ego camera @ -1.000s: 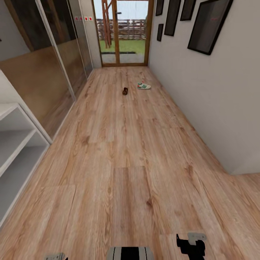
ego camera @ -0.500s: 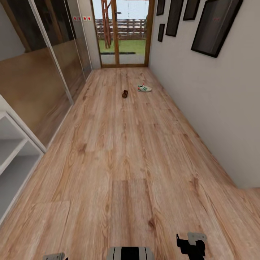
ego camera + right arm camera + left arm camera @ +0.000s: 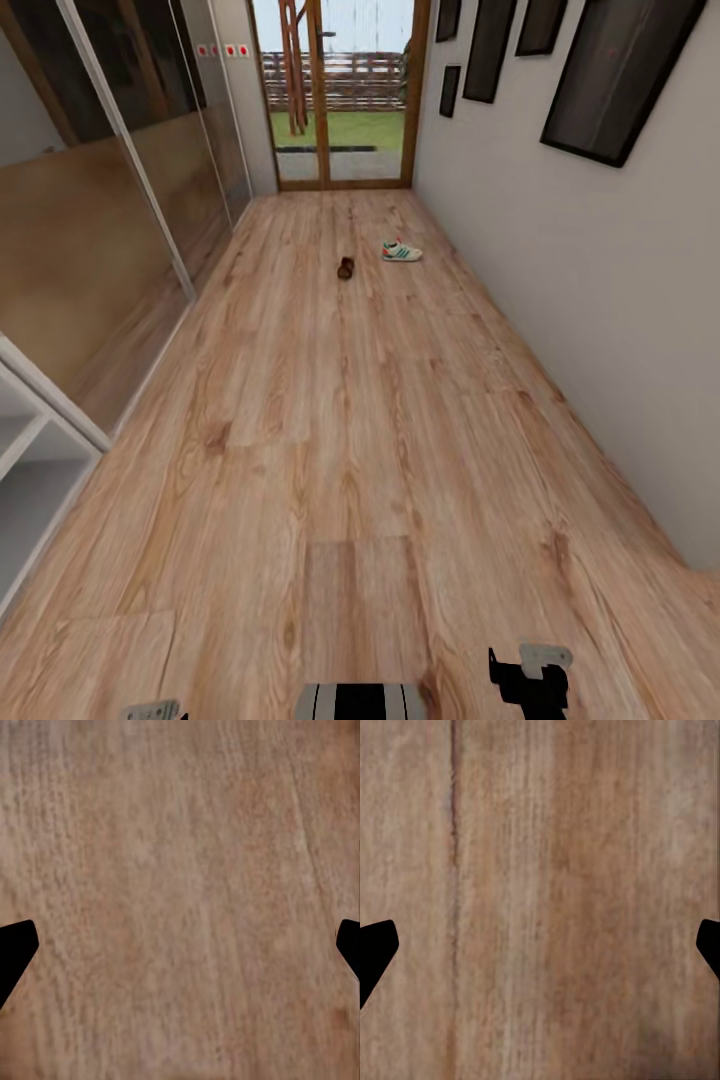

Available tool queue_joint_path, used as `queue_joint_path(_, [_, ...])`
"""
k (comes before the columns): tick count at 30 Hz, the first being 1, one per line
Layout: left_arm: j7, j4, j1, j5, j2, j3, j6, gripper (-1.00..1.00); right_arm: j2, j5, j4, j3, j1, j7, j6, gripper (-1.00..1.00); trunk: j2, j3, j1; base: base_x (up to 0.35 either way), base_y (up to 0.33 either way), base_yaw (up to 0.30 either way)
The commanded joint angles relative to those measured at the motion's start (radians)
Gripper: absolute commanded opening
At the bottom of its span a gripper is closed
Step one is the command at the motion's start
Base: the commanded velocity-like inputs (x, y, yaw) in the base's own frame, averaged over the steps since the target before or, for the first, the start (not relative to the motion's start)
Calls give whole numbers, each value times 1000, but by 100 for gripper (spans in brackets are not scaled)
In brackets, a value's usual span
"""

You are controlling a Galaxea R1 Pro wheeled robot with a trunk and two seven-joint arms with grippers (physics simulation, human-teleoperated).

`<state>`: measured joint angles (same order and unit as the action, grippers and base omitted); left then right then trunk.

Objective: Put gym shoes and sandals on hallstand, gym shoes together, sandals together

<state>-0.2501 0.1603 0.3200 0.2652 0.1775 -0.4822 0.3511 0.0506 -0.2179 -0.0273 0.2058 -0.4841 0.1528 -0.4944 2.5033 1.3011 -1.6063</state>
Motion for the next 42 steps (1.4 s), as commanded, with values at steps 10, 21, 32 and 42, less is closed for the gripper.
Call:
queue_joint_path(10, [-5, -1, 1, 8, 0, -9, 3, 100, 0, -11, 1, 6, -1, 5, -3, 100, 0, 1, 0, 338, 0, 0])
queue_joint_path(21, [-5, -1, 1, 8, 0, -9, 3, 100, 0, -11, 1, 6, -1, 5, -3, 100, 0, 1, 0, 338, 0, 0])
queue_joint_path(32, [-5, -1, 1, 8, 0, -9, 3, 100, 0, -11, 1, 6, -1, 5, -3, 100, 0, 1, 0, 338, 0, 0])
queue_joint_path(42, [-5, -1, 1, 8, 0, -9, 3, 100, 0, -11, 1, 6, -1, 5, -3, 100, 0, 1, 0, 338, 0, 0])
